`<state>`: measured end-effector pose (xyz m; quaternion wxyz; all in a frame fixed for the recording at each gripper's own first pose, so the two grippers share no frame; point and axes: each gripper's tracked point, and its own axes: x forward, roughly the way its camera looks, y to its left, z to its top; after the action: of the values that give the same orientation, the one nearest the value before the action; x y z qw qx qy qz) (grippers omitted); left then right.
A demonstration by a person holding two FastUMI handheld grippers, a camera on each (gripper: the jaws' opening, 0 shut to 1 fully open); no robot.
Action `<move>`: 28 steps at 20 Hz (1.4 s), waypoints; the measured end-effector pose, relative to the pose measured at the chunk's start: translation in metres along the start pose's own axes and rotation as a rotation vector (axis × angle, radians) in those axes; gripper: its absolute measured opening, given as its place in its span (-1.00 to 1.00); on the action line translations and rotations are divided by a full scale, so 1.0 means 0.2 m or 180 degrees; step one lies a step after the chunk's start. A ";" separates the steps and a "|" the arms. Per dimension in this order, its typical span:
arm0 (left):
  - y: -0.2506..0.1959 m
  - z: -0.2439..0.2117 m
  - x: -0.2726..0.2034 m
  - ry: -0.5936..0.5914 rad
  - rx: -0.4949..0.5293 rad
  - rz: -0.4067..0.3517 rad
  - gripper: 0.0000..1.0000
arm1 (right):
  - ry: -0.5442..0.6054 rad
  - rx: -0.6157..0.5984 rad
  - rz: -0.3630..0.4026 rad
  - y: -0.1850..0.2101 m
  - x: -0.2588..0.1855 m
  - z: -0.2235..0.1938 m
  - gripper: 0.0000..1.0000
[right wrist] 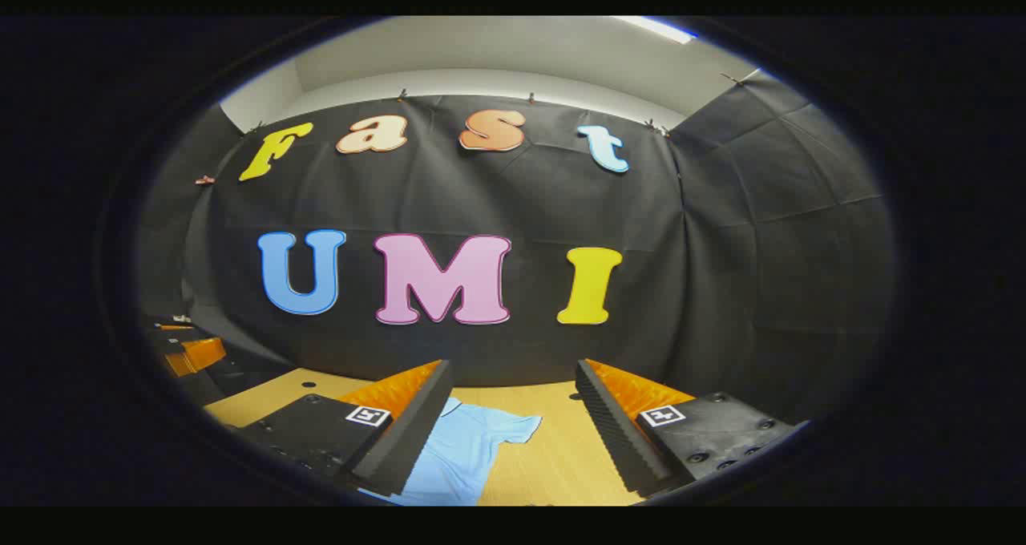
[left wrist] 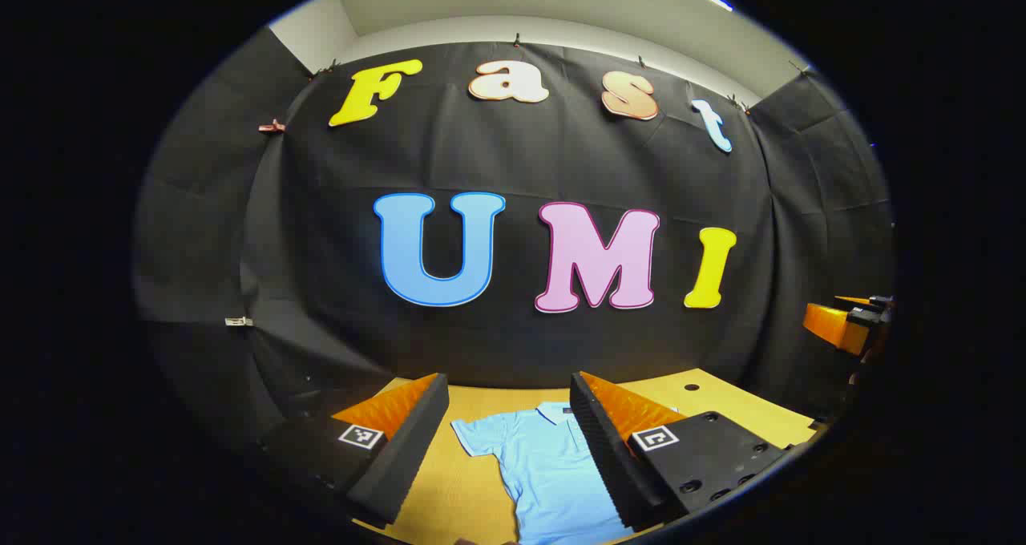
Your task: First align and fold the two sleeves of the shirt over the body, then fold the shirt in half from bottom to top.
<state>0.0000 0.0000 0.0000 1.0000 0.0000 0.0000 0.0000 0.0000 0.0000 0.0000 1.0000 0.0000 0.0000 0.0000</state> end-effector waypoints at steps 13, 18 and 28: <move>-0.05 -0.07 0.16 0.0104 0.0069 0.0012 0.94 | 0.0106 -0.0005 0.0001 -0.03 0.17 -0.11 0.90; -0.06 -0.11 0.18 0.0176 0.0059 0.0037 0.94 | 0.0303 -0.0037 -0.0076 -0.09 0.23 -0.22 0.90; -0.12 -0.24 0.27 0.0378 0.0076 0.0226 0.94 | 0.0987 -0.0130 0.0154 -0.14 0.72 -0.66 0.94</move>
<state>0.0532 -0.0246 -0.0488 0.9975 0.0119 0.0593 0.0355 0.1440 -0.0286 -0.1315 0.9875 -0.0204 0.1544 0.0241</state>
